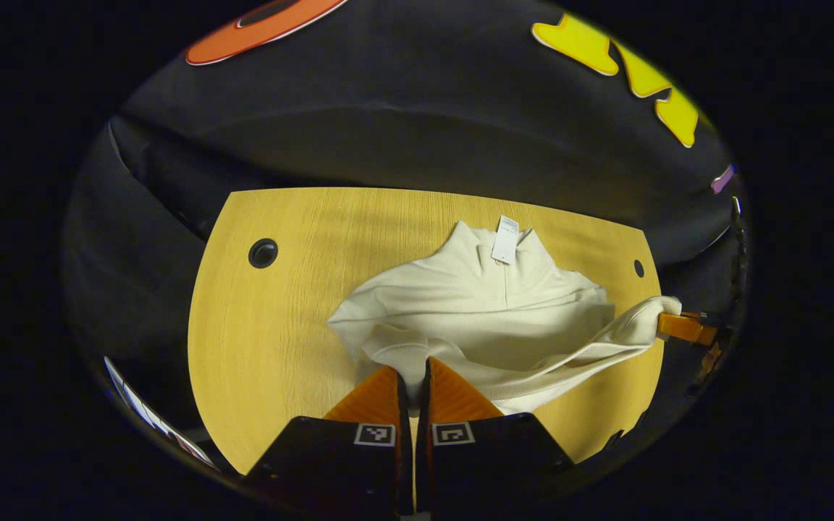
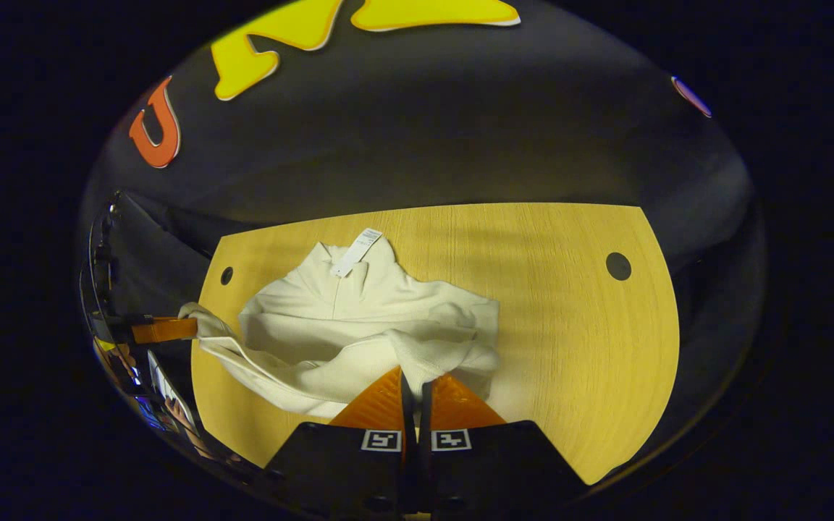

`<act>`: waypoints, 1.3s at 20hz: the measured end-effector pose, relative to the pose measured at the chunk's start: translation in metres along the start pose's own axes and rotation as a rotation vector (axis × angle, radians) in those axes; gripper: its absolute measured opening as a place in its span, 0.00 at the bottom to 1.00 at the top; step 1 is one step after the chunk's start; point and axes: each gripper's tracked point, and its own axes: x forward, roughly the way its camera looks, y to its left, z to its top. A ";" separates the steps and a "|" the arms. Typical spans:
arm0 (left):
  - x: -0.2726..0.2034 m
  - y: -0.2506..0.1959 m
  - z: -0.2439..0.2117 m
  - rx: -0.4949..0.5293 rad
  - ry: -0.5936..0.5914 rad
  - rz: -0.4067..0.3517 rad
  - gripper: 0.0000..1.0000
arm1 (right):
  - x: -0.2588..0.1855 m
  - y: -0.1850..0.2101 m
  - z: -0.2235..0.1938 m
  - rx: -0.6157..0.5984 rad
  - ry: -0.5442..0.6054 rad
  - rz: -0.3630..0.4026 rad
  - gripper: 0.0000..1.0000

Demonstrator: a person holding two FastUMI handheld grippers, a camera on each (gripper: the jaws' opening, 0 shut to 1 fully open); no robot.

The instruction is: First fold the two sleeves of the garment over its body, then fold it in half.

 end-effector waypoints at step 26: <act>0.095 0.004 0.036 -0.026 -0.213 0.080 0.94 | 0.022 0.021 0.032 0.053 -0.221 -0.067 0.80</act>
